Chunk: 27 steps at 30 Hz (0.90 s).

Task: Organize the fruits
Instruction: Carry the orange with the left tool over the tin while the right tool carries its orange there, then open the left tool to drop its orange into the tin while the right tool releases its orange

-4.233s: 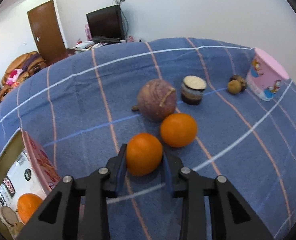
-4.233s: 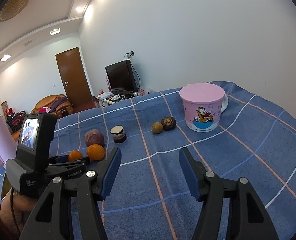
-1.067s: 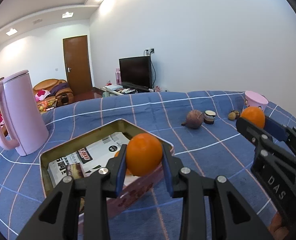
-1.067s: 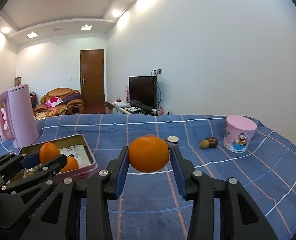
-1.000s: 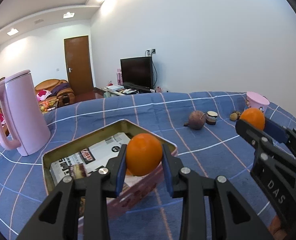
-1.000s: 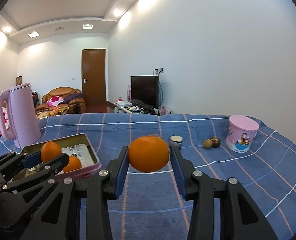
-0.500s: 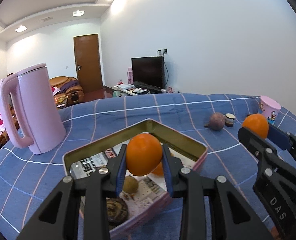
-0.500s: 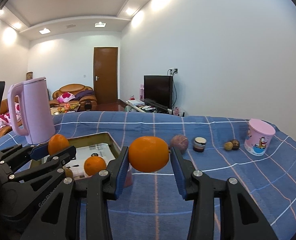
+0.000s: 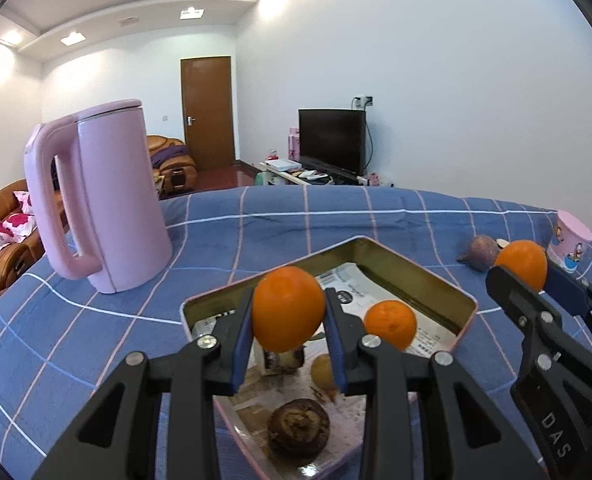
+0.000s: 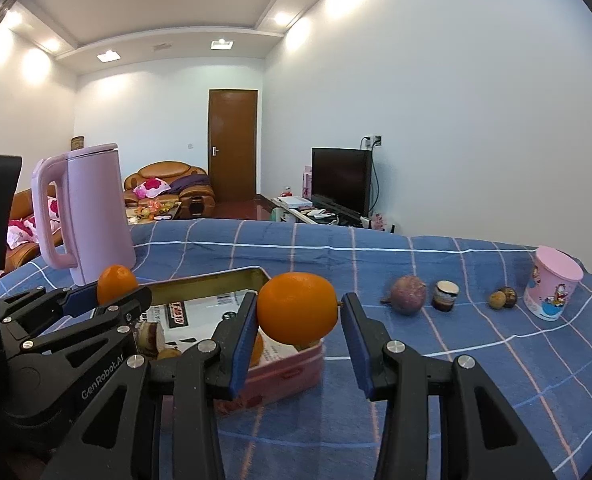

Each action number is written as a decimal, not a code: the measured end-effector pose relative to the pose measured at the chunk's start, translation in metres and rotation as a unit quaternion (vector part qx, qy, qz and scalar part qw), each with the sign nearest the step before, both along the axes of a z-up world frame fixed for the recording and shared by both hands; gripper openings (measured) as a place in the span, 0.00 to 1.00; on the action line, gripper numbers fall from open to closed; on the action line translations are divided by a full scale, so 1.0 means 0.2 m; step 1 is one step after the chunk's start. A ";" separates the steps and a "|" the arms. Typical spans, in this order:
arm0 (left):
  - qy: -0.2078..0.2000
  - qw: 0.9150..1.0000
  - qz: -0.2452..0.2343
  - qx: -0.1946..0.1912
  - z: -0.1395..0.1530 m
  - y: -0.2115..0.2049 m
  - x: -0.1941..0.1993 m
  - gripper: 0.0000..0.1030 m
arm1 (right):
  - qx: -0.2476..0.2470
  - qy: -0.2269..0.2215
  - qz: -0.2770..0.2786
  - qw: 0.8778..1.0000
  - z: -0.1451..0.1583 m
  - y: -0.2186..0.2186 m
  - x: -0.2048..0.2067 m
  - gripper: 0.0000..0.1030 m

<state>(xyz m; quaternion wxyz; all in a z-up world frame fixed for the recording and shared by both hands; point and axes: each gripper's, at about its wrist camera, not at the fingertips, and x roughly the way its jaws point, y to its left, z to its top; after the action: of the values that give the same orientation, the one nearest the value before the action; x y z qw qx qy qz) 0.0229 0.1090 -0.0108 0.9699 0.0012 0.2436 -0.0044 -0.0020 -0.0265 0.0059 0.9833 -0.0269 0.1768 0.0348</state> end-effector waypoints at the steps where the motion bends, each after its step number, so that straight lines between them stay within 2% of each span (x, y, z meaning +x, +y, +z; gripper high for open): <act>1: 0.002 1.000 0.002 0.002 -0.01 0.00 0.00 0.33 | 0.000 0.001 0.001 1.000 0.00 0.01 0.01 0.43; 8: 0.006 1.000 0.015 0.015 -0.02 0.00 0.02 0.33 | 0.002 0.005 0.007 1.000 -0.01 0.07 0.10 0.43; 13: 0.022 0.999 0.029 0.008 -0.02 0.03 0.05 0.33 | 0.008 0.010 0.012 1.000 -0.01 0.09 0.16 0.43; 27: 0.060 0.997 0.051 0.008 -0.06 0.07 0.13 0.33 | 0.005 0.050 0.028 0.998 -0.04 0.15 0.32 0.43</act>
<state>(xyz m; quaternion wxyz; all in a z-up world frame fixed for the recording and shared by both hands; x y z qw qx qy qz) 0.0488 0.1238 -0.0230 0.9523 -0.0041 0.3015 0.0473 0.0616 0.0034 -0.0024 0.9720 -0.0254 0.2243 0.0649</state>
